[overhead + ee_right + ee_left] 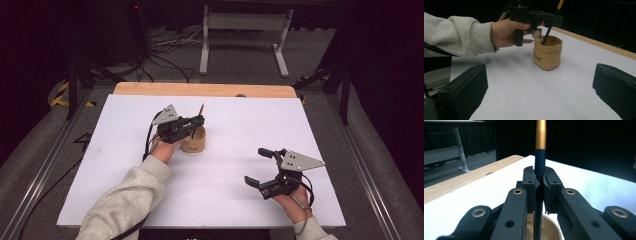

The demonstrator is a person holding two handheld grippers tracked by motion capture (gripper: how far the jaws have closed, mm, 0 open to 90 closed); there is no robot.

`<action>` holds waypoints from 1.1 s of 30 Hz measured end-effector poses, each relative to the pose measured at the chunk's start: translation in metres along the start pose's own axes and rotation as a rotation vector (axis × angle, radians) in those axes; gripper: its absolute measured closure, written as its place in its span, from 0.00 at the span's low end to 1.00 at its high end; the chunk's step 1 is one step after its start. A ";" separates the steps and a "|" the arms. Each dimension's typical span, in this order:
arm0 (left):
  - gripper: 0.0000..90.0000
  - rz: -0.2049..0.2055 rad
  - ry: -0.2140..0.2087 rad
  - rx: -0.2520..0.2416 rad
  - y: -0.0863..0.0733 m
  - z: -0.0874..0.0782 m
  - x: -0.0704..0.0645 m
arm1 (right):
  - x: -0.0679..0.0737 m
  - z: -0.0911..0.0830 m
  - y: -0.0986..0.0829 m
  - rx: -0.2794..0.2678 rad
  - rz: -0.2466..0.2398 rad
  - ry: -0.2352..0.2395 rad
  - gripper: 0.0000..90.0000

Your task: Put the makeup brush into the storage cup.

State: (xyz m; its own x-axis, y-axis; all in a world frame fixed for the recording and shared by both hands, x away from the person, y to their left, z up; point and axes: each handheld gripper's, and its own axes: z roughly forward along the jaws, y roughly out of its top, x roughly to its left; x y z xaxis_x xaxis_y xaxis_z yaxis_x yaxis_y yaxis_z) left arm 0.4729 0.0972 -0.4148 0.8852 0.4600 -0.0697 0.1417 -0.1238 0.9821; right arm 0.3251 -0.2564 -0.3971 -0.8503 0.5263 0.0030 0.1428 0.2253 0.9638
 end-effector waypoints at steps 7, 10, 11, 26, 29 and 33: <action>0.57 -0.036 -0.023 -0.034 0.004 -0.004 -0.004 | 0.000 0.000 0.000 -0.003 0.002 0.002 0.00; 0.36 -0.028 -0.027 -0.049 0.005 -0.005 -0.008 | -0.001 -0.001 0.000 -0.003 0.002 -0.004 0.00; 0.32 -0.030 -0.037 -0.040 0.007 -0.006 -0.008 | -0.001 -0.001 0.000 -0.007 0.003 -0.004 0.00; 0.03 -0.031 -0.076 -0.031 0.016 -0.034 -0.022 | -0.011 -0.007 0.002 -0.029 -0.003 -0.052 0.00; 0.02 -0.019 -0.074 -0.031 0.017 -0.041 -0.025 | -0.014 -0.008 0.002 -0.032 -0.001 -0.066 0.00; 0.02 -0.014 -0.076 -0.021 0.016 -0.052 -0.028 | -0.018 -0.009 0.002 -0.040 0.005 -0.074 0.00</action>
State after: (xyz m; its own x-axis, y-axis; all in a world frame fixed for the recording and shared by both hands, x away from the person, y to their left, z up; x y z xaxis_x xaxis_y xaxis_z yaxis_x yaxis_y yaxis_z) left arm 0.4268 0.1283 -0.3882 0.9141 0.3938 -0.0961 0.1461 -0.0990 0.9843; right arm 0.3355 -0.2729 -0.3932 -0.8098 0.5866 -0.0102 0.1257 0.1906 0.9736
